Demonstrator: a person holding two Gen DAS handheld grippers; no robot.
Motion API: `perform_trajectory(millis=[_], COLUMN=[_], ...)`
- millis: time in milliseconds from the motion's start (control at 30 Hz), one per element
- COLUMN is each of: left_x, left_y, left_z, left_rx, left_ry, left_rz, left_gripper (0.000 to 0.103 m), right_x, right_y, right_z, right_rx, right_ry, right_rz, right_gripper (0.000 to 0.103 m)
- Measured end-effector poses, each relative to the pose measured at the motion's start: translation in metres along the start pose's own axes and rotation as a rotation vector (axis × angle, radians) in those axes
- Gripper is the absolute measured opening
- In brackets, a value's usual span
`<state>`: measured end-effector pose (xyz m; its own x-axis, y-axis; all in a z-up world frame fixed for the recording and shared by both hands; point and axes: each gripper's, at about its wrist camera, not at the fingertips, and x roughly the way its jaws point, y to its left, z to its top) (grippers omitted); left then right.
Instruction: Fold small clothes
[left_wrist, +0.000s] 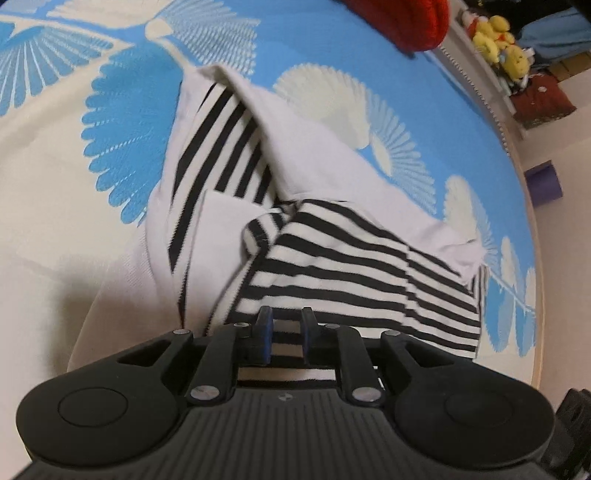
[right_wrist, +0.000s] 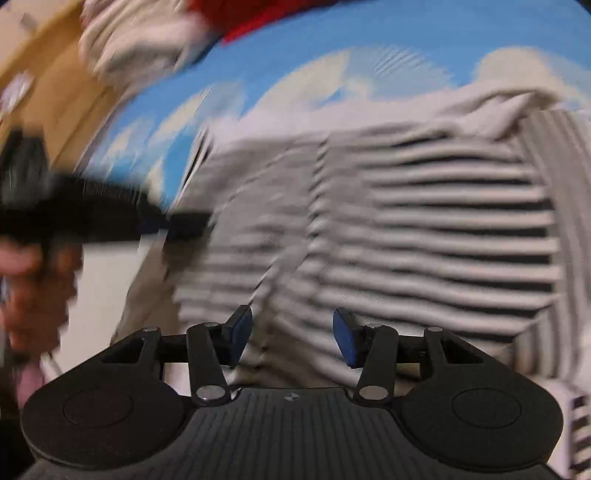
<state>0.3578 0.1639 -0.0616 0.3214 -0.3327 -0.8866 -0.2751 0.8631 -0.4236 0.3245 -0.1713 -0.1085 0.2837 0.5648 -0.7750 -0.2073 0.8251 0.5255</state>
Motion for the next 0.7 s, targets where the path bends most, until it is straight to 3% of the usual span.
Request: perform_trajectory(millis=[100, 133, 267, 333, 433, 600, 700], left_x=[0.003, 0.002, -0.006, -0.008, -0.008, -0.023, -0.018], left_y=[0.002, 0.000, -0.005, -0.004, 0.001, -0.003, 0.001], left_z=[0.004, 0.005, 0.009, 0.011, 0.012, 0.008, -0.002], left_rx=[-0.007, -0.002, 0.020, 0.018, 0.019, 0.084, 0.109], left_ry=[0.016, 0.017, 0.003, -0.003, 0.012, -0.008, 0.030], left_rz=[0.000, 0.001, -0.025, -0.016, 0.049, 0.084, 0.138], left_gripper=[0.017, 0.017, 0.017, 0.017, 0.017, 0.017, 0.016], right_x=[-0.001, -0.001, -0.024, -0.027, -0.019, -0.033, -0.022], right_y=[-0.035, -0.047, -0.072, -0.075, -0.087, -0.077, -0.083], right_z=[0.009, 0.011, 0.017, 0.017, 0.016, 0.021, 0.013], right_rx=[0.072, 0.095, 0.253, 0.238, 0.246, 0.244, 0.252], right_ry=[0.003, 0.013, -0.065, -0.082, -0.016, -0.075, 0.003], right_rz=[-0.220, -0.244, -0.134, -0.161, -0.193, -0.177, -0.253], right_gripper=[0.051, 0.048, 0.048, 0.049, 0.049, 0.050, 0.051])
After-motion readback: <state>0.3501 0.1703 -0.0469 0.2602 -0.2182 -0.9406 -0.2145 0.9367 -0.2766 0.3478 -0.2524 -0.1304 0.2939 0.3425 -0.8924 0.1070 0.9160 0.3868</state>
